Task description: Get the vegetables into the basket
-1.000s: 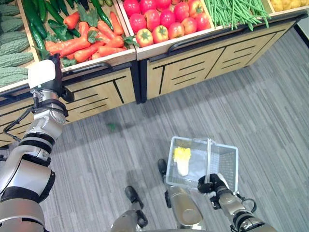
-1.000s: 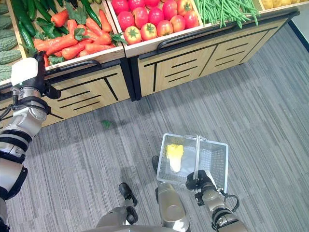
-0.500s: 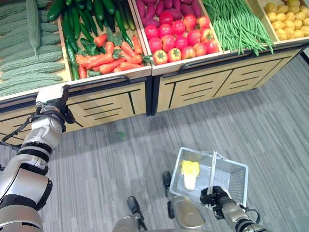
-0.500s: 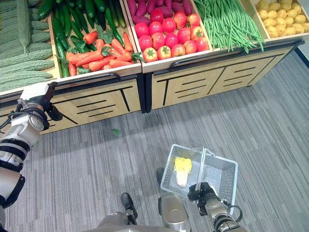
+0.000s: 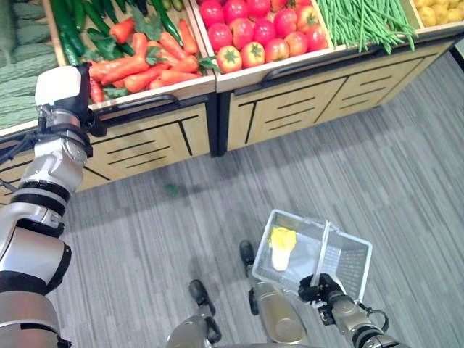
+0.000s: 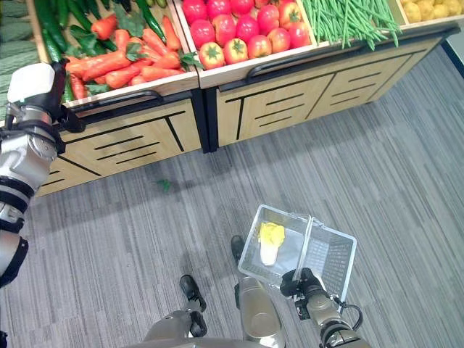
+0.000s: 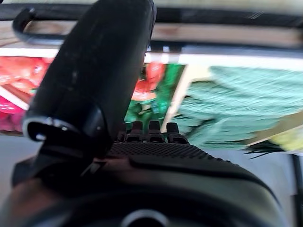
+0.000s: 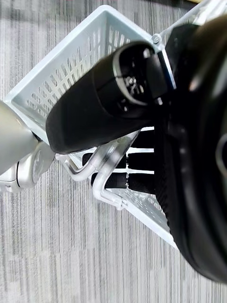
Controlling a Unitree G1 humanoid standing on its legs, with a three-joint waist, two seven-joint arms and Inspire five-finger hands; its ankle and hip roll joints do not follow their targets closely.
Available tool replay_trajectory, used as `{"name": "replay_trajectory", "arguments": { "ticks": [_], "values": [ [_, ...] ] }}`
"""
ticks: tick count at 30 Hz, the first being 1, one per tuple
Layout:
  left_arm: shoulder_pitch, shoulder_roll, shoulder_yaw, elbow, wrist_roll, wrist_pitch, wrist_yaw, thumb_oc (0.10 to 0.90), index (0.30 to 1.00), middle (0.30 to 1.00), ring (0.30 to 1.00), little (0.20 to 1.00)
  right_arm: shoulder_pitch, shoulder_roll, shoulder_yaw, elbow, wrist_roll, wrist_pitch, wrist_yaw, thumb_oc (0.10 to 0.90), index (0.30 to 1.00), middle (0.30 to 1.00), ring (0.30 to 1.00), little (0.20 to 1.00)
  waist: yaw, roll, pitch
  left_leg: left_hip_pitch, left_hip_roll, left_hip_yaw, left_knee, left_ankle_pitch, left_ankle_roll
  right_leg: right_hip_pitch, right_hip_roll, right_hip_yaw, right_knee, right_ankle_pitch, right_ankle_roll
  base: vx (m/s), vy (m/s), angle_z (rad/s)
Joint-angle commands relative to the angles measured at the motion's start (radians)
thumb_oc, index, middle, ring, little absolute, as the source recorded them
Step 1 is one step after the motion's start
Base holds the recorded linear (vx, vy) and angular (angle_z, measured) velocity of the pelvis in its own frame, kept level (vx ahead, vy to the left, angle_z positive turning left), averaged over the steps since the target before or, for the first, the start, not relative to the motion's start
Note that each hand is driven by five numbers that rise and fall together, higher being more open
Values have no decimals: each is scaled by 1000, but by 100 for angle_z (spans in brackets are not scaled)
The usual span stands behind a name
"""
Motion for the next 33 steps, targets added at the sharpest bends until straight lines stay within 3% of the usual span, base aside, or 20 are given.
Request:
{"name": "replay_trajectory", "arguments": {
  "ticks": [1, 9, 11, 16, 21, 33],
  "values": [
    [-157, 138, 5, -12, -15, -14, 124, 900, 1000, 1000, 1000, 1000, 67, -49, 100, 48, 0, 28, 12, 400, 300, 300, 300, 300, 7, 20, -26, -111, 28, -71, 101, 15, -14, 61, -75, -18, 14, -44, 139, 71, 66, -39],
    [-347, 175, -98, 58, -54, -19, 171, 900, 1000, 1000, 1000, 1000, 57, -40, 135, 28, 7, 16, 16, 400, 300, 300, 300, 300, -6, 19, -25, -164, 31, -32, 94, 25, -15, -15, -65, 2, 12, -14, 148, 11, 33, -15],
    [-364, 181, -106, 71, -66, -16, 181, 900, 1000, 1000, 1000, 1000, 57, -35, 142, 29, 8, 16, 13, 400, 300, 300, 300, 300, -3, 28, -30, -161, 35, -40, 89, -8, -20, -19, -62, 5, 8, -30, 158, 99, 70, -9],
    [-408, 185, -135, 130, -78, -12, 169, 900, 1000, 1000, 1000, 1000, 57, -35, 142, 21, 24, 14, 14, 400, 300, 300, 300, 300, -9, 26, -23, -189, 37, -24, 98, -9, -19, -55, -64, 9, 8, -19, 162, 9, 26, -10],
    [-446, 181, -171, 200, -83, -13, 153, 900, 1000, 1000, 1000, 1000, 45, -36, 143, -1, 63, 0, 11, 400, 300, 300, 300, 300, -26, 4, -5, -268, 49, -5, 163, -35, -15, -121, -67, 22, 12, 15, 170, -50, 8, 0],
    [-479, 157, -198, 256, -95, -9, 135, 900, 1000, 1000, 1000, 1000, 55, -38, 131, -38, 116, -18, 11, 400, 300, 300, 300, 300, -48, 2, 2, -381, 50, -23, 208, -52, -5, -201, -75, 15, 19, 37, 172, -12, 8, 3]
  ]
}}
